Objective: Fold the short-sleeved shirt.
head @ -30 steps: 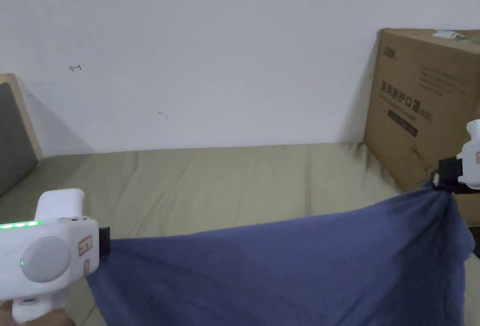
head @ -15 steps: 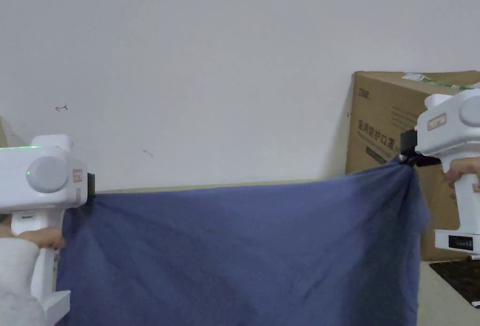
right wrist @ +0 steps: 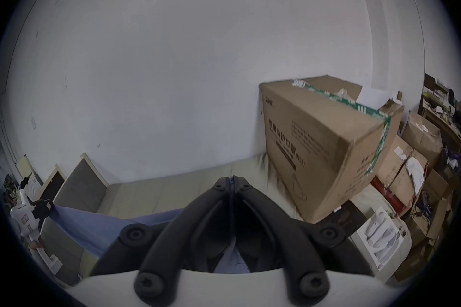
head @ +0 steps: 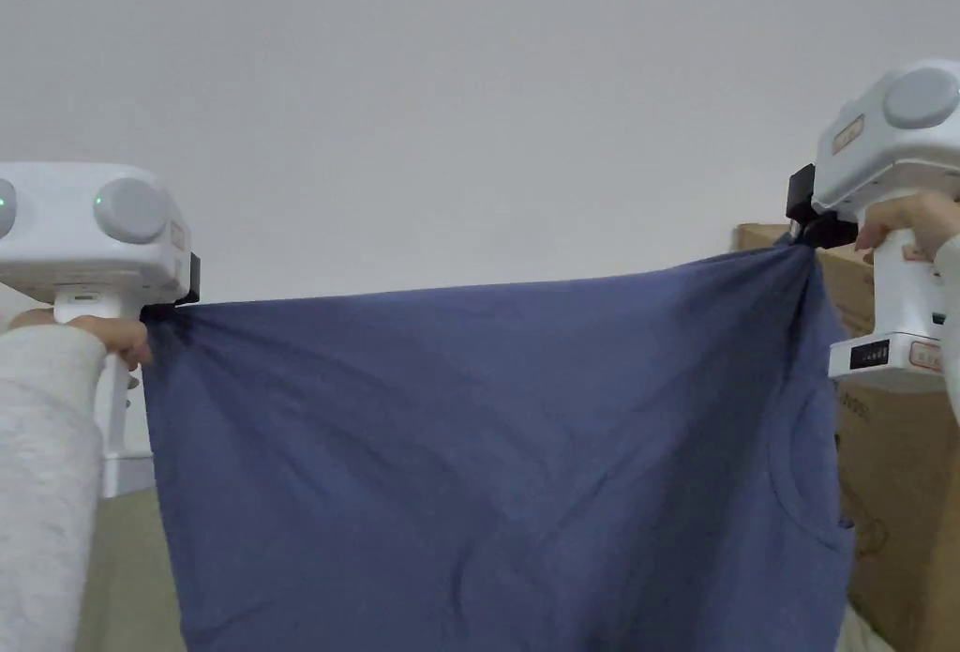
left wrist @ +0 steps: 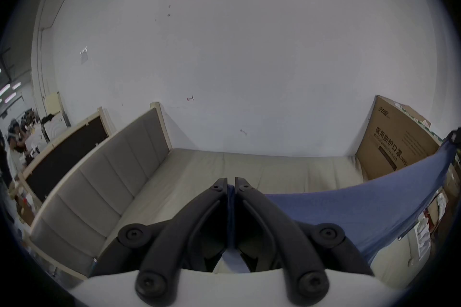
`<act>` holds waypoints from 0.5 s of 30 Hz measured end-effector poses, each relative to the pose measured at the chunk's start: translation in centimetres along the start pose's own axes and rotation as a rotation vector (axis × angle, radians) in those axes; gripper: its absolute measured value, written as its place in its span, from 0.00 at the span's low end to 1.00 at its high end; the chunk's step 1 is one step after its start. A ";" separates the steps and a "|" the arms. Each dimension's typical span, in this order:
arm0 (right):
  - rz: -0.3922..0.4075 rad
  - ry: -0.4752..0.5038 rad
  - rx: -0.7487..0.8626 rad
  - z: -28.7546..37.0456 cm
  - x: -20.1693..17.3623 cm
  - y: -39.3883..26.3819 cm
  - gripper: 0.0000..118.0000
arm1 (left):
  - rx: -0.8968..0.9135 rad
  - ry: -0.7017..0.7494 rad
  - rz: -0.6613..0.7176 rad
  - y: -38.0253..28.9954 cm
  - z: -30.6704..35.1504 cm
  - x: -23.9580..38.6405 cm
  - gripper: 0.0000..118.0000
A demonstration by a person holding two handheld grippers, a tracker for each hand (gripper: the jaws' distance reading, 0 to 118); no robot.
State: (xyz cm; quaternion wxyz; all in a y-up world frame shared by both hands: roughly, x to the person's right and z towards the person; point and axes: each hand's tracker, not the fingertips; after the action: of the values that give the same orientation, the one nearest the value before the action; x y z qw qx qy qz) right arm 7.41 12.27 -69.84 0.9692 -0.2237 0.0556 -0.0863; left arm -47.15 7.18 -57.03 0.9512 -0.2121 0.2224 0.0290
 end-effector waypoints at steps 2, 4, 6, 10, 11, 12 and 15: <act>-0.016 0.017 0.027 0.8 -0.4 1.4 0.01 | 0.011 0.027 -0.015 2.0 -0.9 -0.3 0.03; -0.014 0.031 0.048 1.7 -0.7 2.4 0.01 | 0.046 0.037 -0.037 -0.3 0.5 0.0 0.03; 0.024 0.011 0.080 2.5 -1.1 2.6 0.01 | 0.071 0.027 -0.055 -0.1 0.5 0.0 0.03; 0.032 0.004 0.067 3.3 -1.4 0.8 0.01 | 0.095 0.024 -0.026 0.6 0.6 1.2 0.03; 0.027 0.005 0.065 3.1 -1.3 0.2 0.01 | 0.093 0.019 -0.033 2.8 -0.6 1.5 0.03; 0.029 0.007 0.055 2.6 -1.2 -0.5 0.01 | 0.090 0.023 -0.030 2.3 -1.2 1.6 0.03; 0.061 -0.017 -0.025 0.2 -1.0 -3.9 0.01 | 0.050 0.027 -0.051 -1.2 -2.9 2.3 0.03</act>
State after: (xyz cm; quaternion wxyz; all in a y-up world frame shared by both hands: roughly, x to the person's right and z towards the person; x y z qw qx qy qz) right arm 5.86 9.07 -67.88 0.9690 -0.2349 0.0551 -0.0540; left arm -46.12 4.75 -59.91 0.9535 -0.1944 0.2302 -0.0035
